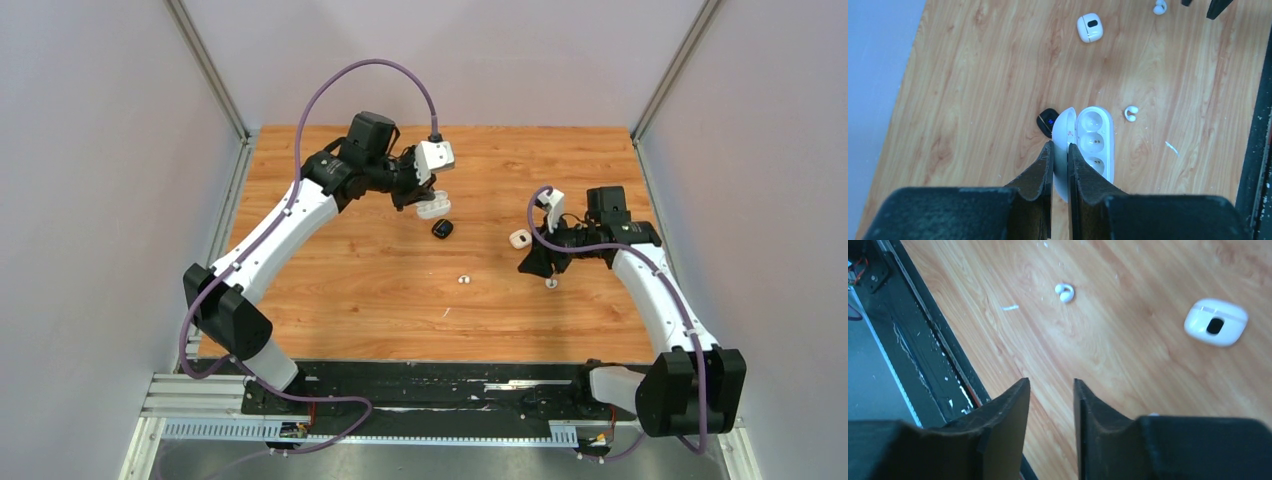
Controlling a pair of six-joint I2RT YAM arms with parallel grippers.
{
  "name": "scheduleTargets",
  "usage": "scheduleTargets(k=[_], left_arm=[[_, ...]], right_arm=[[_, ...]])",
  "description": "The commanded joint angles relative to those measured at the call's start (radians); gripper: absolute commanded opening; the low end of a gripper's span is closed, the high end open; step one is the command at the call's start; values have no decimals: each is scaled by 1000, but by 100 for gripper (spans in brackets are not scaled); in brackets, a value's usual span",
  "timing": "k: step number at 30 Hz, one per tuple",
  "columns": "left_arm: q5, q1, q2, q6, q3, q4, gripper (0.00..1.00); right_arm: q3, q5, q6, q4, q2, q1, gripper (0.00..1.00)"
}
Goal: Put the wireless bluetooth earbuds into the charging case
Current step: Open the charging case, then pick up the earbud from the center of the board.
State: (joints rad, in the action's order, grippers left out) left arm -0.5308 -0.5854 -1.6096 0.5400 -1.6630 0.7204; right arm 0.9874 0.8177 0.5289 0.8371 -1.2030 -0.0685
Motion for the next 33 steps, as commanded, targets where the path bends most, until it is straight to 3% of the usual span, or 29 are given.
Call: scheduleTargets(k=[1,4,7,12,16,21,33], left_arm=[[18,3,37,41,-5,-27,0],[18,3,35,46,-8,-3,0],[16,3,34,52,4,-1,0],[11,2,21,25,6,-4,0],[-4,3,39,5,29,-16,0],[-15,3,62,19,61,-35,0],[-18,3,17,-15,43,-81,0]], right_arm=[[-4,-34,74,89,-3,44,33],[-4,-107,94,91,-27,58,25],[-37,-174,202,89,-32,60,24],[-149,-139,534,52,19,151,31],[-288,-134,811,-33,107,188,45],[-342,-88,903,-52,137,188,51],[-348,-96,990,-87,54,199,55]])
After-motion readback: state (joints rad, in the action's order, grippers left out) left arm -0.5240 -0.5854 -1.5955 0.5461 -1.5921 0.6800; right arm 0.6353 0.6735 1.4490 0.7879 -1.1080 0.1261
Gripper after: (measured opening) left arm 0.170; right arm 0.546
